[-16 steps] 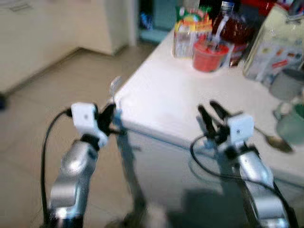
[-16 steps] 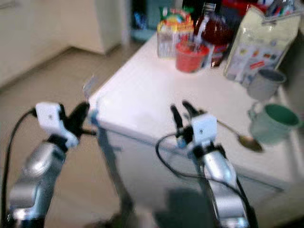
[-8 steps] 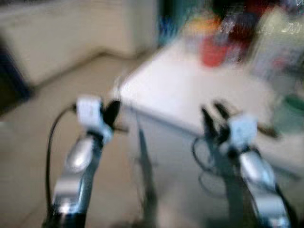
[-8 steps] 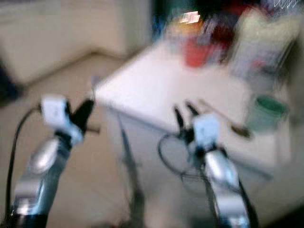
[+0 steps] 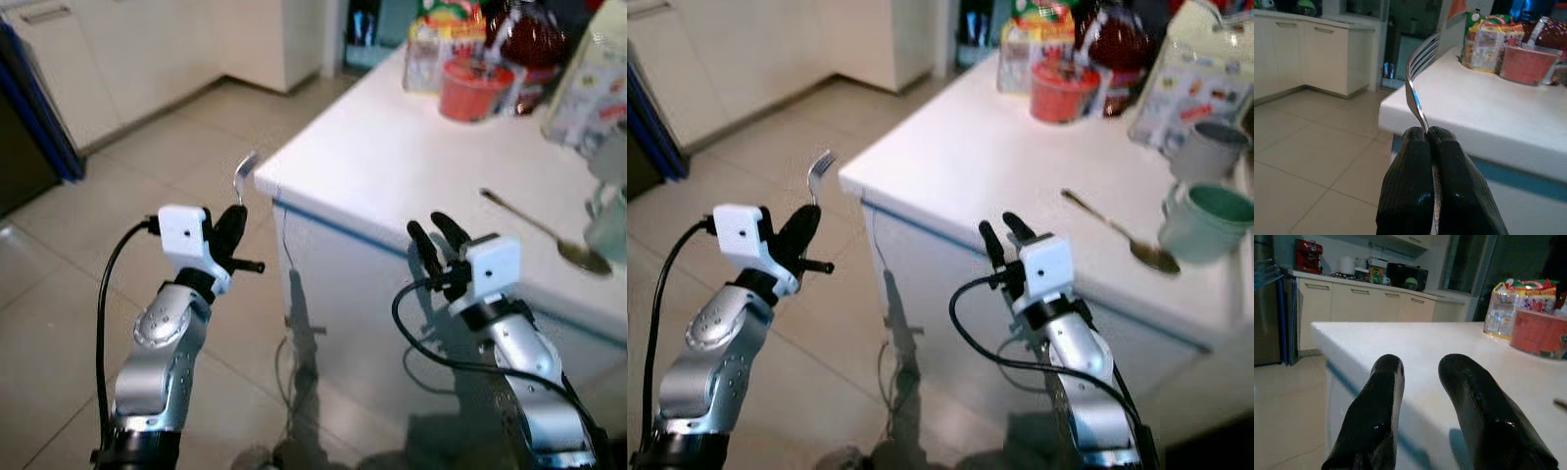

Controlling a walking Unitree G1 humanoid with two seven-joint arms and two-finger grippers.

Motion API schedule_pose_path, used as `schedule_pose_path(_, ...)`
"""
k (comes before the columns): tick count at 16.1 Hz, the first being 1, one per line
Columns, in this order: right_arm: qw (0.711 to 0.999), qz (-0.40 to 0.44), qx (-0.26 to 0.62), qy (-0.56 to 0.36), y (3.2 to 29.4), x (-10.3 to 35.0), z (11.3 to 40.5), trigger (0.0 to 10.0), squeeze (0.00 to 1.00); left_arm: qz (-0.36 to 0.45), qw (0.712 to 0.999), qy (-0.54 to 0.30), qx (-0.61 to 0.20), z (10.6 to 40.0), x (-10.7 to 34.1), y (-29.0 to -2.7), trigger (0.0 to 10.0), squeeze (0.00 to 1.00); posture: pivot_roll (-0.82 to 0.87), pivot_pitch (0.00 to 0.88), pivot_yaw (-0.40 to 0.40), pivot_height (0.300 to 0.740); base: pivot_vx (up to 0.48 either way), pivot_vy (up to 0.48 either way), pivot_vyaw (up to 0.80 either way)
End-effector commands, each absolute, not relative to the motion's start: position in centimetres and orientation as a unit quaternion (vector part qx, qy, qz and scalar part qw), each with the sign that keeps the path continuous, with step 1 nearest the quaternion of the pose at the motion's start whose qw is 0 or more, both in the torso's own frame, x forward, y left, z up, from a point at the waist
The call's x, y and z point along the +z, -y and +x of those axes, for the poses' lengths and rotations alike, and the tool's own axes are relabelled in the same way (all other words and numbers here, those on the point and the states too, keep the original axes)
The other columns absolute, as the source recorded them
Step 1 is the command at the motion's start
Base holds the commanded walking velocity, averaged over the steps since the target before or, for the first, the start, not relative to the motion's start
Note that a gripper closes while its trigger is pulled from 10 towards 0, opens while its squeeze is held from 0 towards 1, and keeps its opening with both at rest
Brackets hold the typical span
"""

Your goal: Setting the table

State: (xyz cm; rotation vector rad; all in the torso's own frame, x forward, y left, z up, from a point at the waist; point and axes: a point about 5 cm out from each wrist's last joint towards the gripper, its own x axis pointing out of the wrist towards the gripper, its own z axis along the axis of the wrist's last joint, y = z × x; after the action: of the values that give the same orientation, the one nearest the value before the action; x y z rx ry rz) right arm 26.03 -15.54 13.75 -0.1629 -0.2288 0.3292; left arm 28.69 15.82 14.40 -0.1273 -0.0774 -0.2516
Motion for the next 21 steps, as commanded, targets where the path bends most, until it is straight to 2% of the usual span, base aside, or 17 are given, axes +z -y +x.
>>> schedule_pose_path(1,0.977,-0.078,0.164,0.109,15.61,13.64,25.88,10.0,0.0,-0.062,0.99,0.047,-0.121,28.65,14.76,-15.87,0.0,0.0,-0.01,0.0,0.019,0.74,-0.465,0.0,0.0)
schedule_pose_path(10,0.977,-0.079,0.167,0.102,15.69,13.35,25.58,10.0,0.0,-0.062,0.99,0.043,-0.12,28.94,14.75,-15.75,0.0,0.0,-0.01,0.0,0.018,0.74,-0.033,0.0,0.0)
schedule_pose_path(21,0.98,-0.063,0.176,0.069,15.42,12.84,25.47,10.0,0.0,-0.037,0.989,0.04,-0.141,29.29,14.65,-15.34,0.0,0.0,-0.02,0.0,0.026,0.74,0.0,-0.48,0.0)
